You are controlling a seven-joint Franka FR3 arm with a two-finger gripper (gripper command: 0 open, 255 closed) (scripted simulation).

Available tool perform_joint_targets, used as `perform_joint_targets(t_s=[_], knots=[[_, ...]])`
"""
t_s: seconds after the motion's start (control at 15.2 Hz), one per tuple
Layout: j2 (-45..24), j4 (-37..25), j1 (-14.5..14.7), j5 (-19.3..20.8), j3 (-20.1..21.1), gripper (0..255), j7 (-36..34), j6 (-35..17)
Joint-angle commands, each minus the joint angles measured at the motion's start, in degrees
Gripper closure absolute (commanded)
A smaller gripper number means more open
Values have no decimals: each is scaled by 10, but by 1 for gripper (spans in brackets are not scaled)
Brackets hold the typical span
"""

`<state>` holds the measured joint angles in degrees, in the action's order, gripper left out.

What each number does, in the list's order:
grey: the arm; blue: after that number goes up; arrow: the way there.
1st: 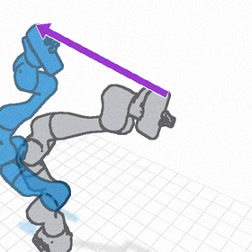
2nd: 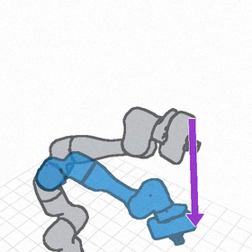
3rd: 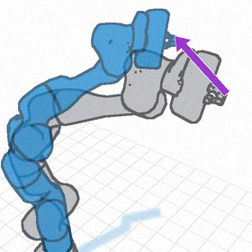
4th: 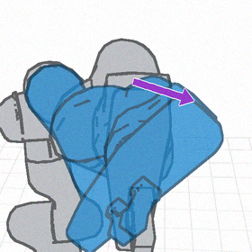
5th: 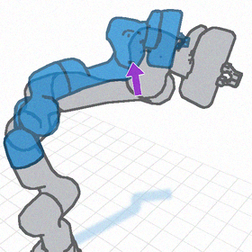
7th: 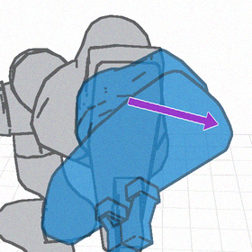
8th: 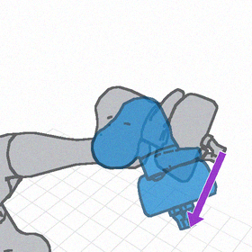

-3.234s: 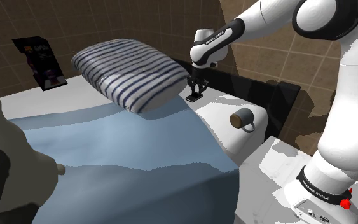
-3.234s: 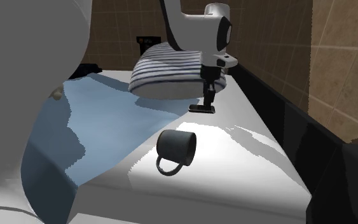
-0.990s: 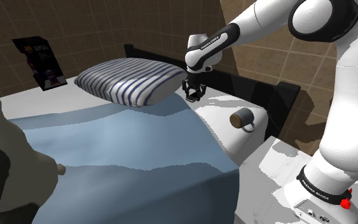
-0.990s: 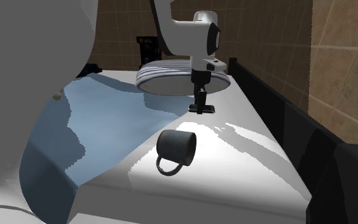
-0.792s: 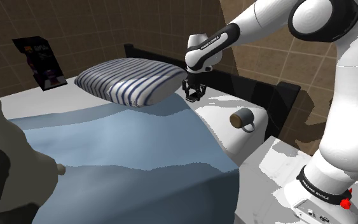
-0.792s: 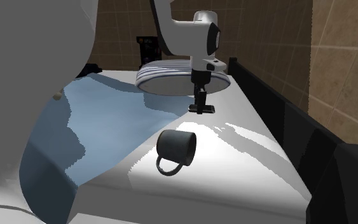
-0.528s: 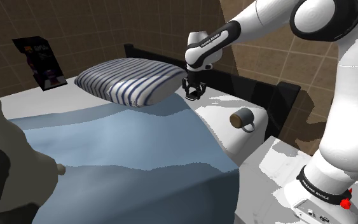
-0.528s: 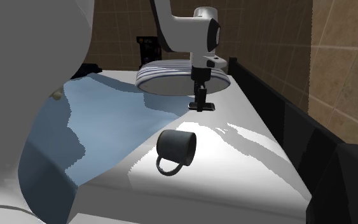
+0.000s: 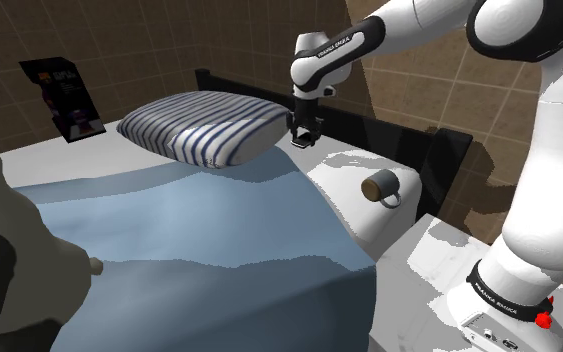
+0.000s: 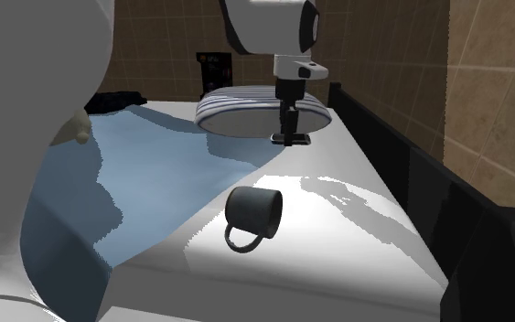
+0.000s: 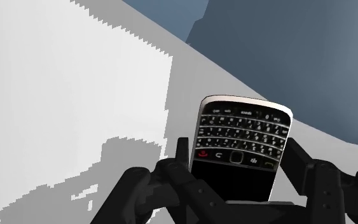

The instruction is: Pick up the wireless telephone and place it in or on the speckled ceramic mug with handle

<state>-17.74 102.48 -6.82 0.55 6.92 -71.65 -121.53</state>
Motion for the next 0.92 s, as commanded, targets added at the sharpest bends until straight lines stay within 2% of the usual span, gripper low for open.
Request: perform_joint_targets(t_s=[0.0, 0.86], knots=[[7, -6, -1, -1, 0, 255, 1, 13], [34, -70, -1, -4, 1, 255, 2, 104]])
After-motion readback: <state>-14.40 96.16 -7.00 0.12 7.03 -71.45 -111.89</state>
